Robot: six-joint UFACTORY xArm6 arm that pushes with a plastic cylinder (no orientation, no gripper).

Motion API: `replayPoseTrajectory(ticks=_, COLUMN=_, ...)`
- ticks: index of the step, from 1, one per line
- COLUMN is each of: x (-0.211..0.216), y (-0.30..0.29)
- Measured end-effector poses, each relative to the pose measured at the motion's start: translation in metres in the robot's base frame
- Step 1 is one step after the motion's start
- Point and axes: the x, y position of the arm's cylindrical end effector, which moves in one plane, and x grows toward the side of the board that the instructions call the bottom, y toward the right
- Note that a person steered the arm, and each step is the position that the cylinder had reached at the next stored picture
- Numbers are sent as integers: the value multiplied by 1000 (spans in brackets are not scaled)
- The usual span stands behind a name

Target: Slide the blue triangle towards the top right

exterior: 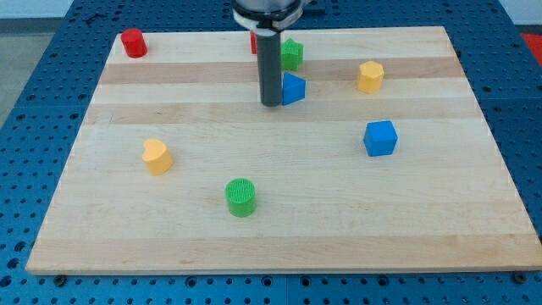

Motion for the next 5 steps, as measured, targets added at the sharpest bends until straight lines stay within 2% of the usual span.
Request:
replayPoseTrajectory(ticks=2, x=-32, y=62)
replayPoseTrajectory(ticks=4, x=-16, y=39)
replayPoseTrajectory(ticks=5, x=-20, y=58)
